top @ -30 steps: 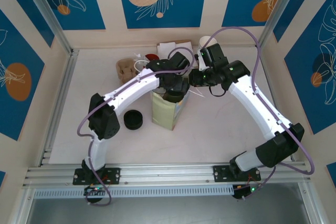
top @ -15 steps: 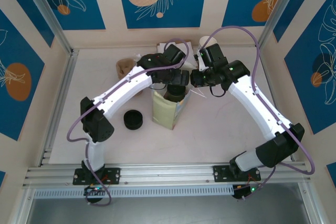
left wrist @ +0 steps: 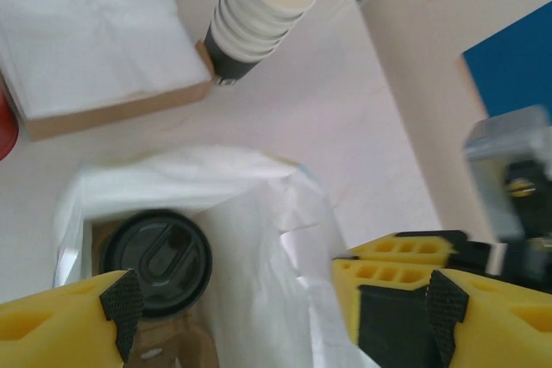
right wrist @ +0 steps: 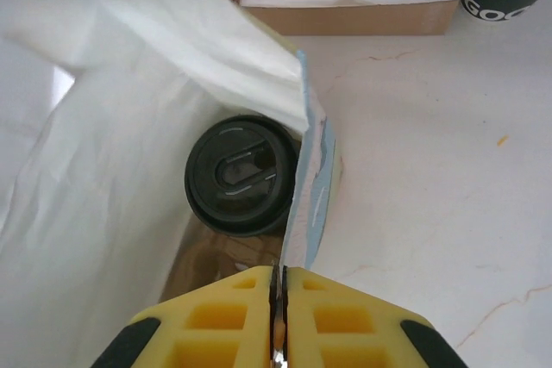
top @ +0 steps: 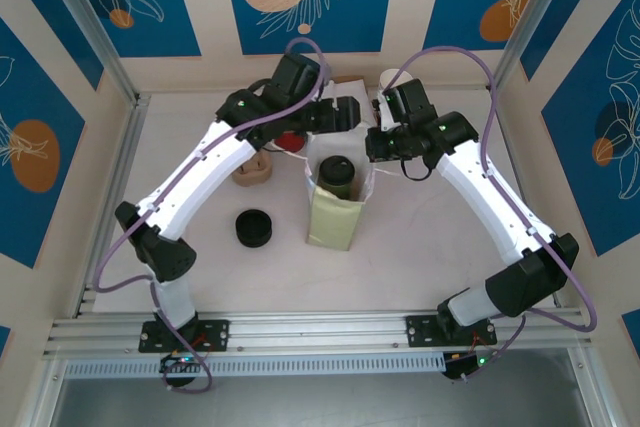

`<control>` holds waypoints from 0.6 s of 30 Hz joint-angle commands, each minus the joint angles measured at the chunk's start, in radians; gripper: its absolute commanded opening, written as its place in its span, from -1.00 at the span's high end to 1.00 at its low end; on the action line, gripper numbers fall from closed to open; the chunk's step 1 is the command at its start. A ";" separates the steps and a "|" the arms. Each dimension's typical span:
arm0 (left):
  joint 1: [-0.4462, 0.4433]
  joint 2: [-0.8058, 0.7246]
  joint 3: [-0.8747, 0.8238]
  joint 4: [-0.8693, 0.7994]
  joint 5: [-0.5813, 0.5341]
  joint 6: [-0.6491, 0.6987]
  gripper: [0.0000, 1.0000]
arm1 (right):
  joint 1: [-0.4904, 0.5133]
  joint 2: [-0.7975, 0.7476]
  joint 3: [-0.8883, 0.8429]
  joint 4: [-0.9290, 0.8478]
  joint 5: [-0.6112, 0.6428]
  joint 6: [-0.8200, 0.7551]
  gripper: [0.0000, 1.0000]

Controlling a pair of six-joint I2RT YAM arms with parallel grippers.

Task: Pack the takeout coffee

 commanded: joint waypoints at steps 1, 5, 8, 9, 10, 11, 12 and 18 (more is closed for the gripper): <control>0.034 -0.053 0.036 0.044 0.042 -0.015 -0.74 | -0.009 -0.010 0.013 0.043 -0.083 -0.024 0.79; 0.084 -0.073 0.046 0.013 0.002 0.014 -0.74 | -0.013 -0.037 -0.012 0.071 -0.151 -0.018 0.85; 0.128 -0.088 0.038 -0.026 -0.025 0.041 -0.74 | -0.014 -0.071 -0.048 0.107 -0.187 -0.009 0.87; 0.142 -0.092 0.031 -0.031 -0.027 0.047 -0.74 | -0.015 -0.079 -0.059 0.115 -0.195 -0.003 0.87; 0.156 -0.096 0.024 -0.037 -0.028 0.052 -0.75 | -0.015 -0.085 -0.070 0.122 -0.204 0.002 0.88; 0.169 -0.098 0.014 -0.038 -0.027 0.056 -0.75 | -0.015 -0.095 -0.079 0.129 -0.216 0.008 0.88; 0.179 -0.099 0.010 -0.039 -0.024 0.061 -0.75 | -0.014 -0.100 -0.087 0.133 -0.227 0.011 0.89; 0.219 -0.079 0.003 -0.061 -0.003 0.076 -0.75 | -0.012 -0.139 -0.142 0.179 -0.255 0.057 0.91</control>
